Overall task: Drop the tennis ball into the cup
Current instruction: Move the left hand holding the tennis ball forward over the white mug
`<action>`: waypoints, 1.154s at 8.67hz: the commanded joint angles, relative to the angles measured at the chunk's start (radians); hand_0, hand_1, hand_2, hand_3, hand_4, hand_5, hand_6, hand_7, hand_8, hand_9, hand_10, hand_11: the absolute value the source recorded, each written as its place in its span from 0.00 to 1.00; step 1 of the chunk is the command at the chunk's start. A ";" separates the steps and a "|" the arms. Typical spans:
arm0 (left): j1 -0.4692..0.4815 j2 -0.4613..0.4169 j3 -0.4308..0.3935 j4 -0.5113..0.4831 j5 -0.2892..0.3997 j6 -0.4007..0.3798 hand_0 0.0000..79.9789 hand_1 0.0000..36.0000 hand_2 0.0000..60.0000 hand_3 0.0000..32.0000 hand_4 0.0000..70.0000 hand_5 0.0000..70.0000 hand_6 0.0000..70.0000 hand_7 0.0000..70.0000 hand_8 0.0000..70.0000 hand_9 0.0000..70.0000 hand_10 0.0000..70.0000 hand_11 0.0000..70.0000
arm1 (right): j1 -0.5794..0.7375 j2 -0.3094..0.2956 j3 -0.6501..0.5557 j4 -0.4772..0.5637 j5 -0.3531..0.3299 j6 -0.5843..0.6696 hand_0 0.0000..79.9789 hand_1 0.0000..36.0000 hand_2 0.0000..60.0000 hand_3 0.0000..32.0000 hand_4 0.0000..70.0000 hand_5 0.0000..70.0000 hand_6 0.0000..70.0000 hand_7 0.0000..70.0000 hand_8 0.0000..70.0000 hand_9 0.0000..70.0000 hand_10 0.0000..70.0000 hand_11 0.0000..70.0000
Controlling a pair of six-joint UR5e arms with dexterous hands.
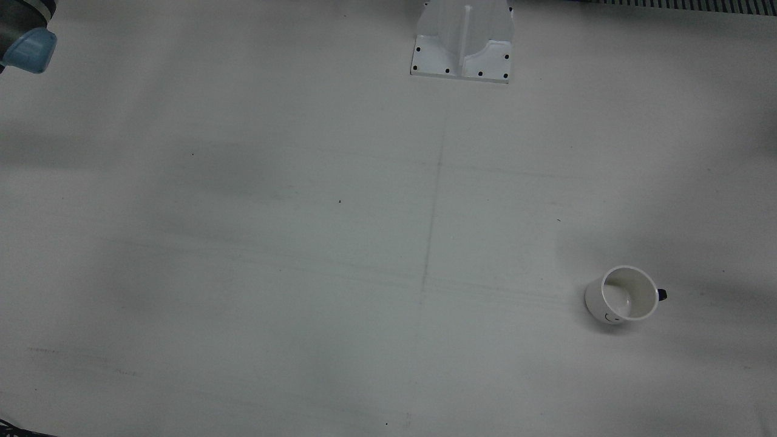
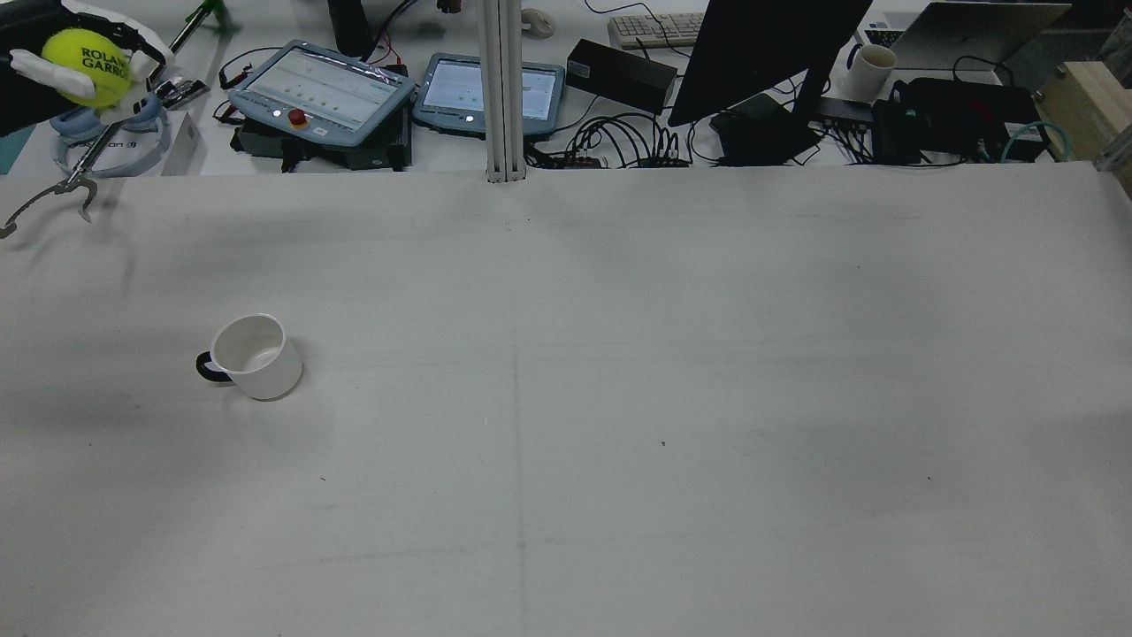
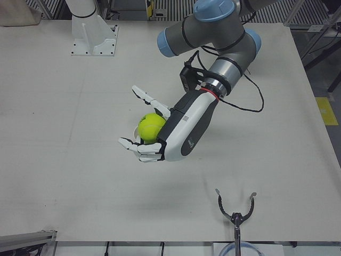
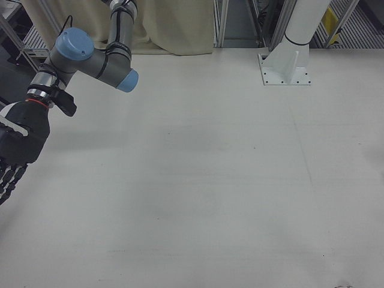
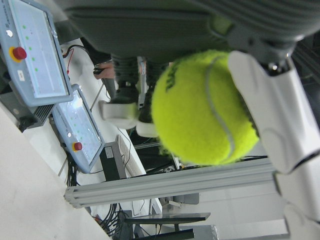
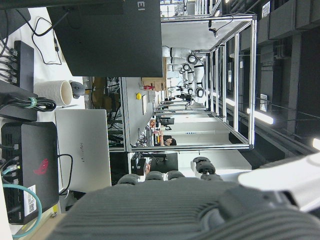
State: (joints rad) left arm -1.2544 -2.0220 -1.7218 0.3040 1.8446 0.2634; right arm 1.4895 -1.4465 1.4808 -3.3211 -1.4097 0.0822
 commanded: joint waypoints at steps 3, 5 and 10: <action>0.131 0.081 -0.002 -0.051 -0.004 0.066 0.62 0.14 0.12 0.00 0.77 0.31 1.00 1.00 0.89 1.00 0.77 1.00 | 0.000 0.000 -0.001 0.000 0.000 0.001 0.00 0.00 0.00 0.00 0.00 0.00 0.00 0.00 0.00 0.00 0.00 0.00; 0.145 0.155 -0.013 -0.114 -0.001 0.071 0.62 0.17 0.08 0.00 0.76 0.26 0.97 1.00 0.87 1.00 0.77 1.00 | 0.000 0.000 -0.001 0.000 0.000 0.001 0.00 0.00 0.00 0.00 0.00 0.00 0.00 0.00 0.00 0.00 0.00 0.00; 0.271 0.157 -0.032 -0.111 -0.007 0.097 0.59 0.06 0.12 0.00 0.73 0.29 1.00 1.00 0.87 1.00 0.75 1.00 | 0.000 0.000 -0.002 0.000 0.000 0.001 0.00 0.00 0.00 0.00 0.00 0.00 0.00 0.00 0.00 0.00 0.00 0.00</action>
State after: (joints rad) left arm -1.0013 -1.8676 -1.7593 0.1940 1.8393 0.3453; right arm 1.4895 -1.4466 1.4793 -3.3211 -1.4097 0.0828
